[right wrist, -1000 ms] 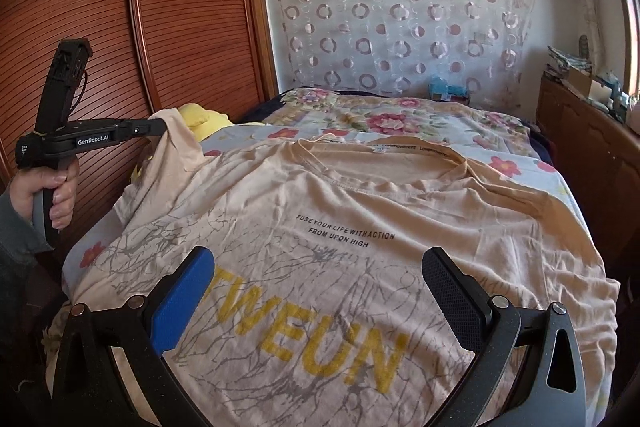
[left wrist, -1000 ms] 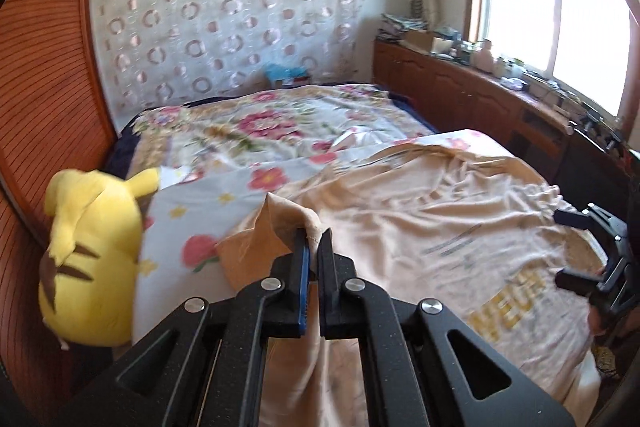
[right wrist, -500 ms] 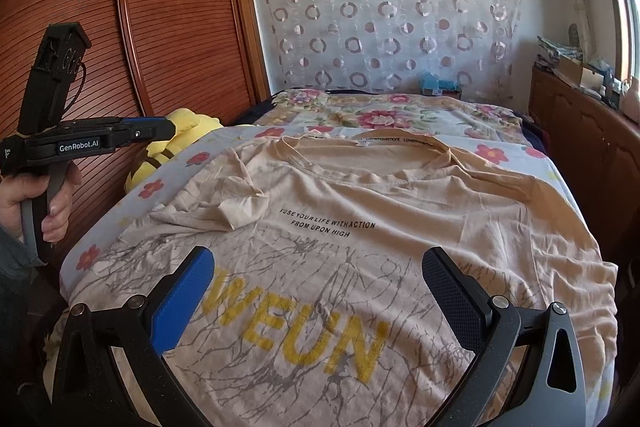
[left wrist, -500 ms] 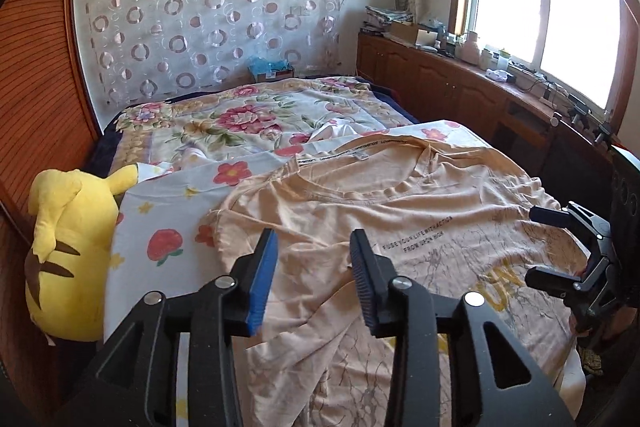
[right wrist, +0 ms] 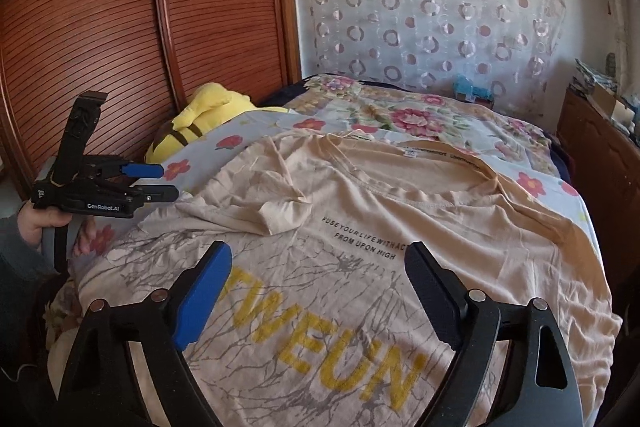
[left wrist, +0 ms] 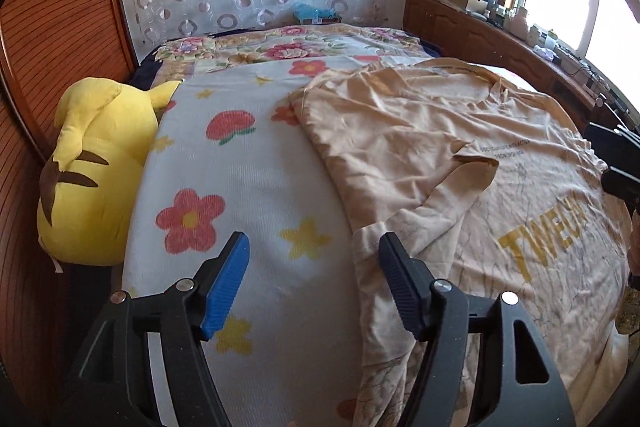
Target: Fold small clothes
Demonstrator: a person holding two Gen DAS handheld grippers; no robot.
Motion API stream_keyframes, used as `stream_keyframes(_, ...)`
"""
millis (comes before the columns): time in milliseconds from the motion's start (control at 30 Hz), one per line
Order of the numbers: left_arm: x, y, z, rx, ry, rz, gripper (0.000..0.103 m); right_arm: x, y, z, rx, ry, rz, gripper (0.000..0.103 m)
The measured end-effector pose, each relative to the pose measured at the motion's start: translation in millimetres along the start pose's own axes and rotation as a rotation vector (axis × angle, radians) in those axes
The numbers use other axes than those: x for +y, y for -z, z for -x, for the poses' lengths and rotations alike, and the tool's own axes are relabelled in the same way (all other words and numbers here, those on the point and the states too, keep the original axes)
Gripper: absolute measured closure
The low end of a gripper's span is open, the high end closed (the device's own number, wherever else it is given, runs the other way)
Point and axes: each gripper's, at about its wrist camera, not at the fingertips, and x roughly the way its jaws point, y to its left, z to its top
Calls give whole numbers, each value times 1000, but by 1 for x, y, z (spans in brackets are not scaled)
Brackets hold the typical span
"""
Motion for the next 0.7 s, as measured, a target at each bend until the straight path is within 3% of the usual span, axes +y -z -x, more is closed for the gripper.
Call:
stream_keyframes(167,5,7,-11,35,-4,18,34,8,-13,-18,41,-30,64,32)
stream_keyframes(433,8,11,-10,26,7,24,25,5,-40,-63,127,-102,68,48)
stream_keyframes(700,9,12,-9,22,12,26,24,9,-58,-104,211,-119,86,75)
